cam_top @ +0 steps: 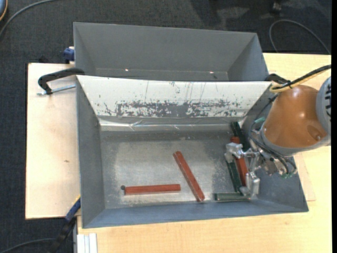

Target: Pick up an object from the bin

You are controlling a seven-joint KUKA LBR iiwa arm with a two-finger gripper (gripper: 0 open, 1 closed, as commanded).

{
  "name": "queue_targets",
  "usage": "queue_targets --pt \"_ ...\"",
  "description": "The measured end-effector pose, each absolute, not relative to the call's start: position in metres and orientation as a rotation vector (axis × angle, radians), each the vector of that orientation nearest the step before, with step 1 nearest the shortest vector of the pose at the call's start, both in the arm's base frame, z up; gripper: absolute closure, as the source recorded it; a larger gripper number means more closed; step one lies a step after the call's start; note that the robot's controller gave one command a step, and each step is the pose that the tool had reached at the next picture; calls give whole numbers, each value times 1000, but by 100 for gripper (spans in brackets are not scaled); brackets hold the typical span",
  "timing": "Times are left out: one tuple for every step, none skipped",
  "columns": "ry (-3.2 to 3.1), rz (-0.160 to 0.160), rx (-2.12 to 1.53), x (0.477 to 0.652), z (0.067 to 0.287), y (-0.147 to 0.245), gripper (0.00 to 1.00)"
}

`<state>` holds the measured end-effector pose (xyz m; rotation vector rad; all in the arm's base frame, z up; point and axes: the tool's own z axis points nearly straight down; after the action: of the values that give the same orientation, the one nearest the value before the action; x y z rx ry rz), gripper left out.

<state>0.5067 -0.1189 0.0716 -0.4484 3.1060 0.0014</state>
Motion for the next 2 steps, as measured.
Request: queue_targets --pt "2939 -7 -1086 506 120 -146 0" --pt "2761 6 -1502 501 69 -115 0"
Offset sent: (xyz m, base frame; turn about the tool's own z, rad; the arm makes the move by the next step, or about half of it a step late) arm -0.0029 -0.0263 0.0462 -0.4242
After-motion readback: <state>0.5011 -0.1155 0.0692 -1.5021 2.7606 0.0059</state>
